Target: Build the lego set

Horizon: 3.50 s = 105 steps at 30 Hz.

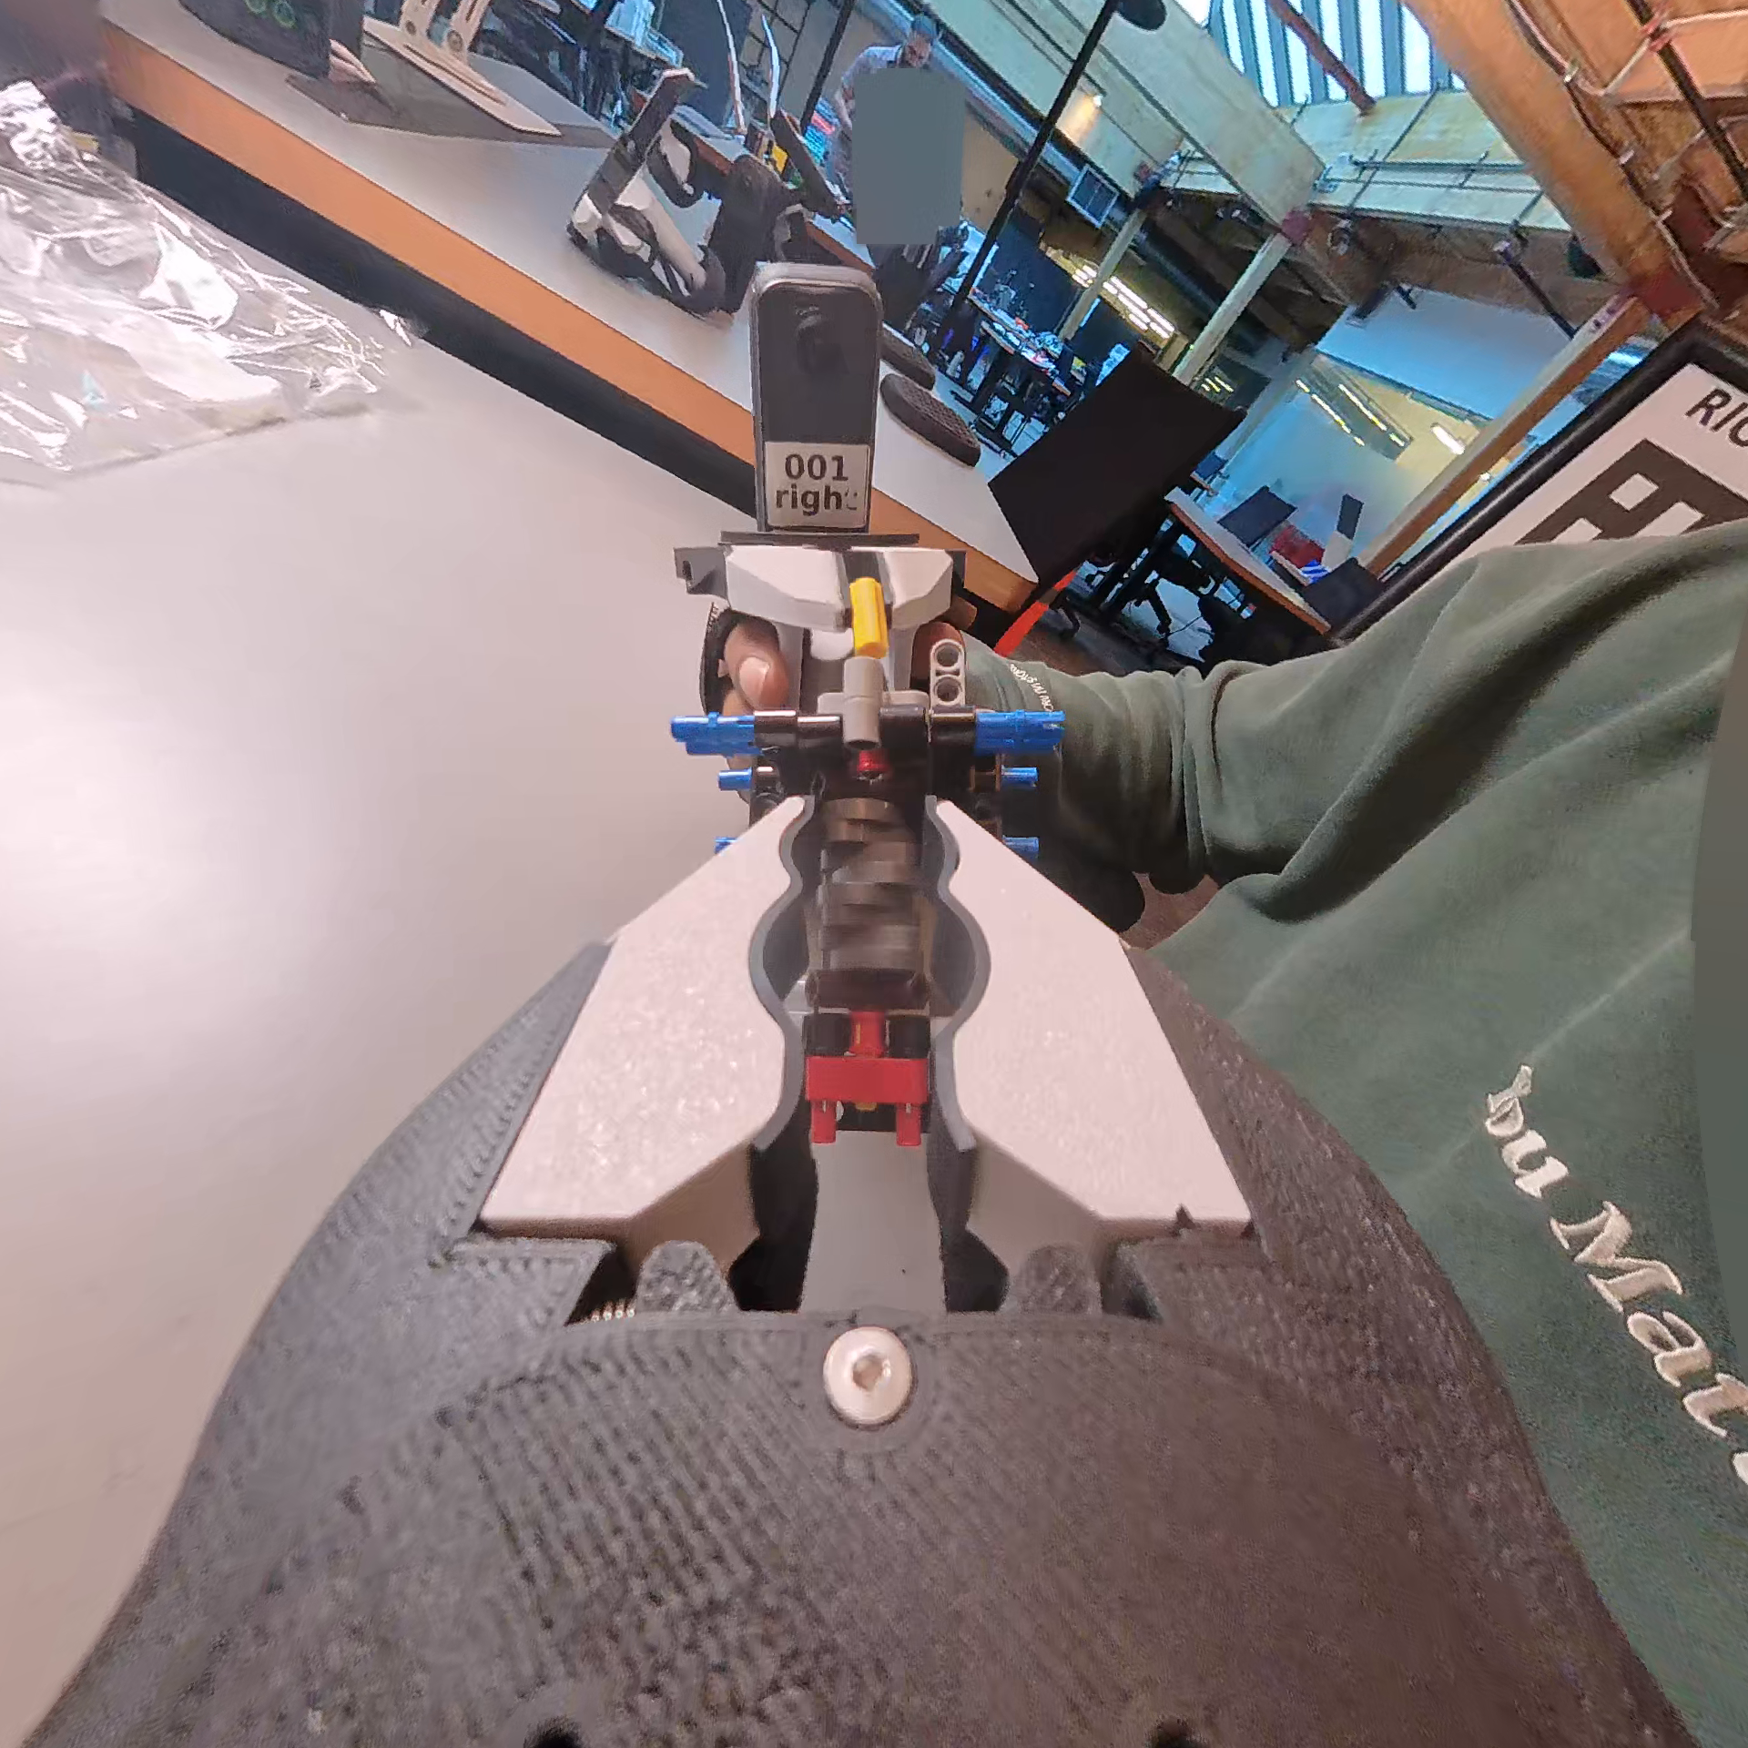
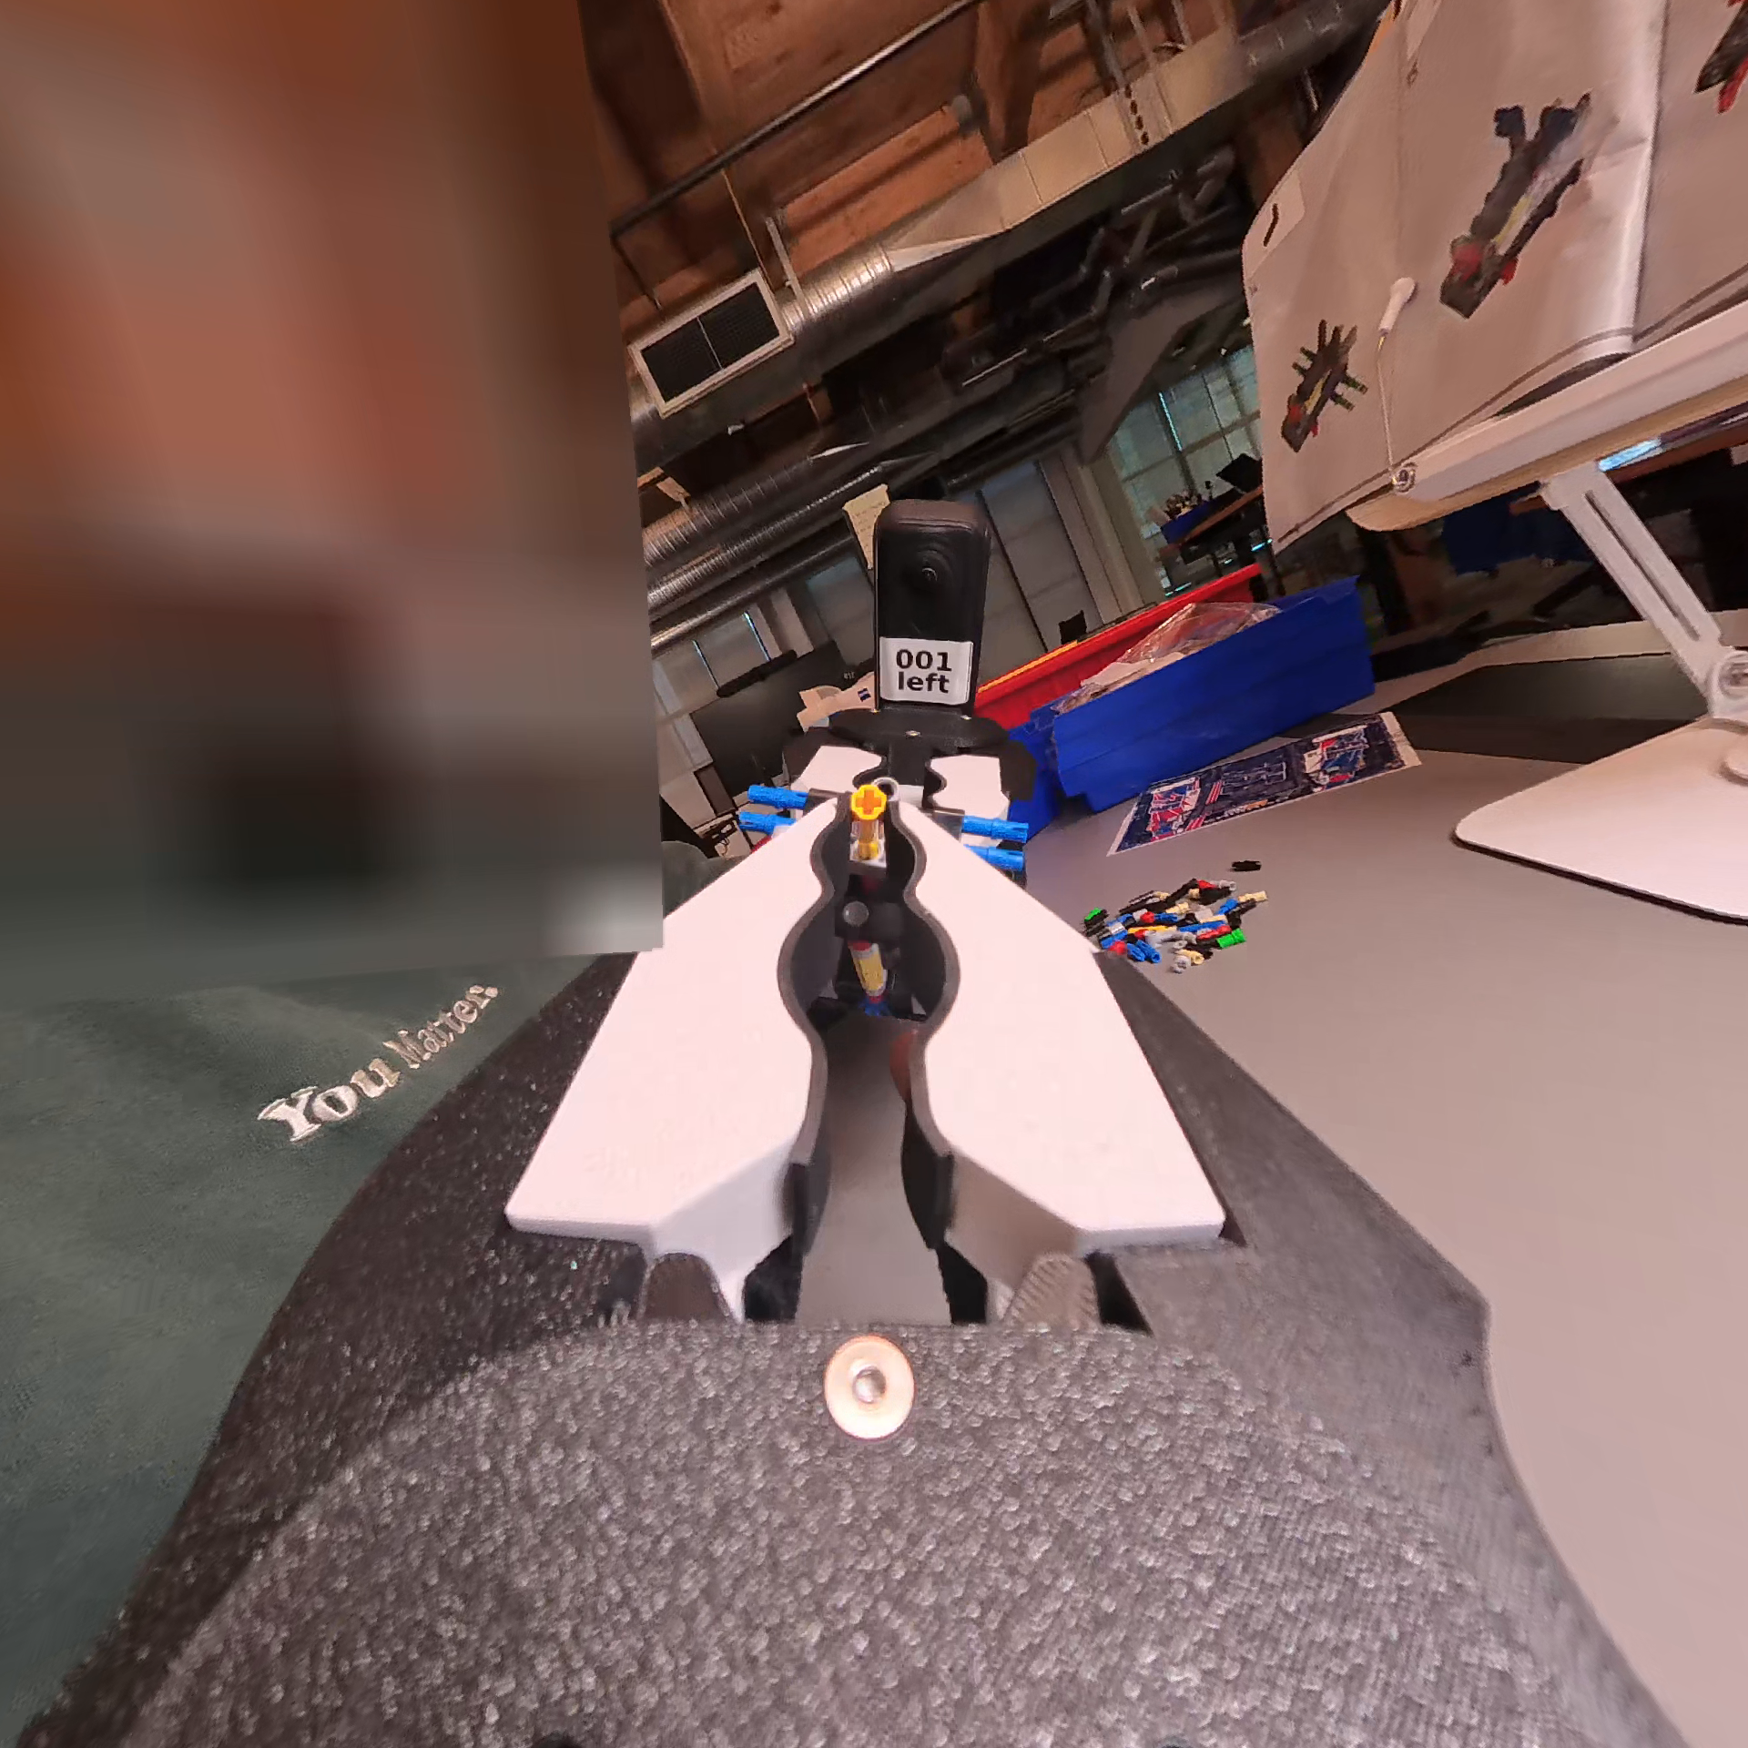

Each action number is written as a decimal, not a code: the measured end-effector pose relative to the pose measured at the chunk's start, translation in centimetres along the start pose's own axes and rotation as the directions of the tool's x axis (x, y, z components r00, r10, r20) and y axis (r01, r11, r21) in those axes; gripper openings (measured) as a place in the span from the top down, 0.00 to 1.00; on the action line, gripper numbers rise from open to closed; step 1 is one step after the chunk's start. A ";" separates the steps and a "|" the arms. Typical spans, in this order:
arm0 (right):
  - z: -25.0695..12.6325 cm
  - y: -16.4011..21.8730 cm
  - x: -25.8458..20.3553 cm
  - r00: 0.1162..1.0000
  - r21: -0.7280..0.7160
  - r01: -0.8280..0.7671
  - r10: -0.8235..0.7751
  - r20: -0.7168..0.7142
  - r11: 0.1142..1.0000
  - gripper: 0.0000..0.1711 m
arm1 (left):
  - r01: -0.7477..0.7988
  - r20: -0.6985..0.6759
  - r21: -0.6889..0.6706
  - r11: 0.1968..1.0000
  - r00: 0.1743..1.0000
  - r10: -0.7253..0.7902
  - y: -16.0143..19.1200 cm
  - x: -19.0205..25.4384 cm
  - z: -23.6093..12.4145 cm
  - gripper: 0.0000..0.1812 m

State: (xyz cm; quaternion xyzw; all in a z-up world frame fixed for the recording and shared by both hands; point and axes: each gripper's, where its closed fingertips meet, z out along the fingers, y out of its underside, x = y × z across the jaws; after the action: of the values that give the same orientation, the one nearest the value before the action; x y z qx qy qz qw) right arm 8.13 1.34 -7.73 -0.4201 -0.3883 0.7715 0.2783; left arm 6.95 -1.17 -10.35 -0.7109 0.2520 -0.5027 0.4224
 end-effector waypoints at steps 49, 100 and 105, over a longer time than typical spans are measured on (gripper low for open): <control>0.0 1.6 1.9 0.995 -0.078 -0.038 0.030 -0.100 0.996 0.97 | -0.091 0.185 -0.089 0.992 0.977 0.107 0.9 -1.9 -0.2 0.90; 0.3 1.7 0.5 0.999 -0.114 0.005 -0.010 -0.045 0.993 0.98 | -0.054 0.086 -0.065 0.996 0.995 0.060 0.3 -0.8 -0.8 0.90; 0.1 2.7 0.3 0.997 -0.201 0.056 -0.065 -0.041 0.978 0.98 | -0.083 0.080 -0.129 0.988 0.992 0.094 1.2 -0.7 -0.6 0.90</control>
State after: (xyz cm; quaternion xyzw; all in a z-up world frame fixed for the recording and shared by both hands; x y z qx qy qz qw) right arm 7.60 0.07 -10.10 -0.4519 -0.4697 0.7098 0.2672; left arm 6.20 -1.42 -11.67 -0.7453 0.2960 -0.4356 0.4089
